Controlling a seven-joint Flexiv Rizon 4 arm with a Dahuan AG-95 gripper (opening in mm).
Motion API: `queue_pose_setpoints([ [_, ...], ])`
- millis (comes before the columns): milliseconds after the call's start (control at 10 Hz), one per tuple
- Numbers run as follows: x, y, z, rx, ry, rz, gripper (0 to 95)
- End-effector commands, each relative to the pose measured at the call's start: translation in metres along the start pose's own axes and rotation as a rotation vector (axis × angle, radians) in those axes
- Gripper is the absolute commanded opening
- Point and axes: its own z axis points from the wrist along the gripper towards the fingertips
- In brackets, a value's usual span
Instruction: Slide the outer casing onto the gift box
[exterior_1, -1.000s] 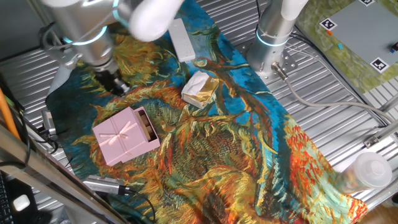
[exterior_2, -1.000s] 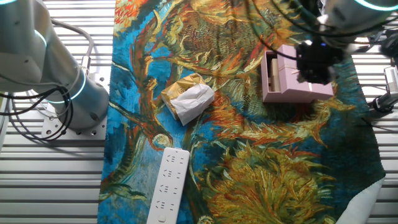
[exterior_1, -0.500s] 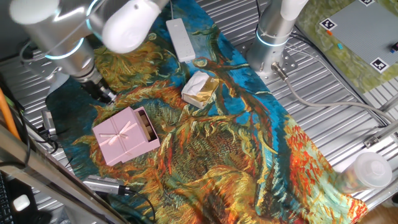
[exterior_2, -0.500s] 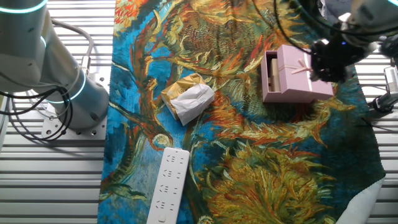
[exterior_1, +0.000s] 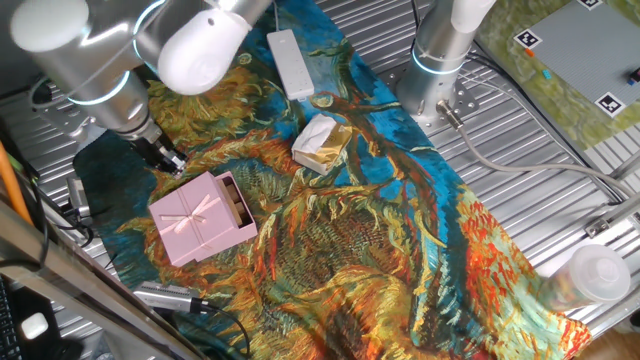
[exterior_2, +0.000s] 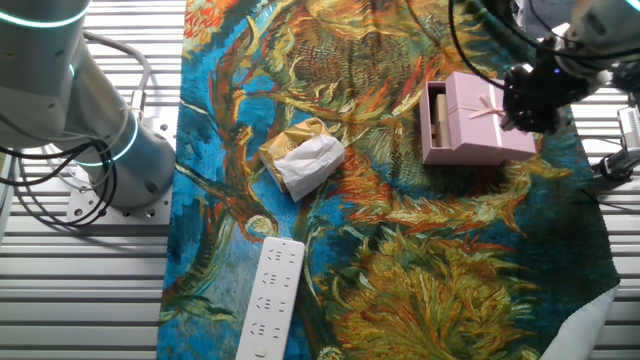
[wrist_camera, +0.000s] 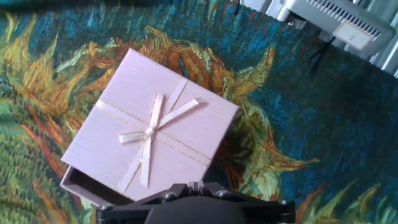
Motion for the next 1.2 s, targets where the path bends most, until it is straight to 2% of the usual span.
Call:
queue_pose_setpoints([
  [100, -0.0017, 0.0040, 0.0067, 0.000, 0.007, 0.002, 0.0],
  [500, -0.0072, 0.0107, 0.0161, -0.003, 0.024, -0.002, 0.0],
  [700, -0.0114, 0.0109, 0.0162, -0.007, 0.030, -0.003, 0.0],
  [1200, -0.0113, 0.0109, 0.0163, -0.002, 0.030, -0.021, 0.0],
])
